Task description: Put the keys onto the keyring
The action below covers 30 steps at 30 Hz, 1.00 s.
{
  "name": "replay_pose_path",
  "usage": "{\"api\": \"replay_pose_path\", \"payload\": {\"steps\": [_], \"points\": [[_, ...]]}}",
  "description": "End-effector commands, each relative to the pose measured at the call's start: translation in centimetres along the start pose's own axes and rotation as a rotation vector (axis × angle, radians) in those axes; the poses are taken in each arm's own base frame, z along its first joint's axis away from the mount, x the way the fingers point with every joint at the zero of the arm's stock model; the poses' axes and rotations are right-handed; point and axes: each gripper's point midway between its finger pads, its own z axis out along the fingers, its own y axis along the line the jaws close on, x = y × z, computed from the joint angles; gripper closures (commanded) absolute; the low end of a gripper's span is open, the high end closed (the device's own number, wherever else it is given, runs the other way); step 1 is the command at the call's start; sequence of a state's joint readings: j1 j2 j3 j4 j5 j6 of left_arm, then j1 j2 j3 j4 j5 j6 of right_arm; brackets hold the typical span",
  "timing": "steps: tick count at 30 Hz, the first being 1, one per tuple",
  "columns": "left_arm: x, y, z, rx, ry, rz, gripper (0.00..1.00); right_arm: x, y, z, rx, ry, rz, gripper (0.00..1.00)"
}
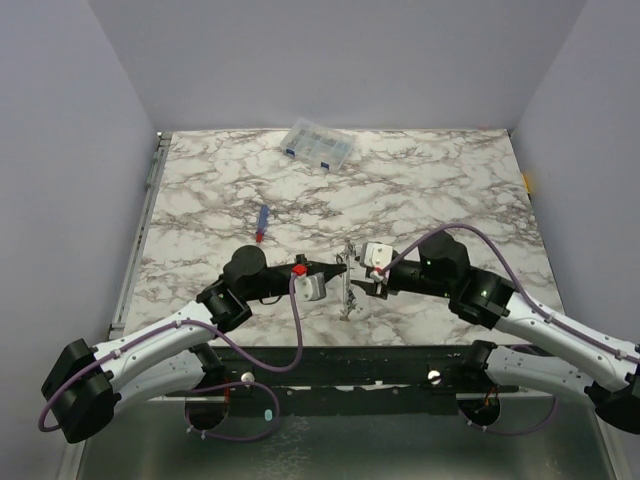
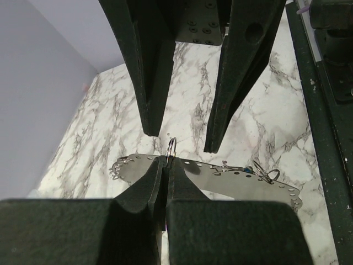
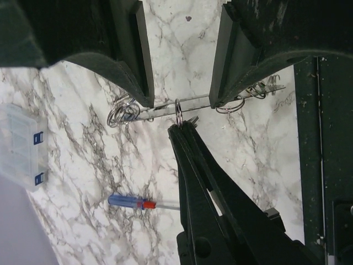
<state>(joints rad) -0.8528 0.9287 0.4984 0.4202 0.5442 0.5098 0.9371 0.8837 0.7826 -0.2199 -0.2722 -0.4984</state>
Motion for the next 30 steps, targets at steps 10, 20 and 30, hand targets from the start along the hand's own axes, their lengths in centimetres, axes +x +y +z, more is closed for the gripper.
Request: {"api": "replay_pose_path", "payload": {"steps": [10, 20, 30], "points": [[-1.6, 1.7, 0.2, -0.036, -0.011, 0.063, 1.0, 0.1, -0.8, 1.0, 0.0, 0.055, -0.027, 0.57], [-1.6, 1.5, 0.3, -0.022, -0.012, 0.062, 1.0, 0.1, -1.0, 1.5, 0.005, 0.059, -0.054, 0.7], [-1.8, 0.8, 0.5, 0.016, -0.027, 0.055, 1.0, 0.5, -1.3, 2.1, 0.022, 0.067, -0.062, 0.84]]}}
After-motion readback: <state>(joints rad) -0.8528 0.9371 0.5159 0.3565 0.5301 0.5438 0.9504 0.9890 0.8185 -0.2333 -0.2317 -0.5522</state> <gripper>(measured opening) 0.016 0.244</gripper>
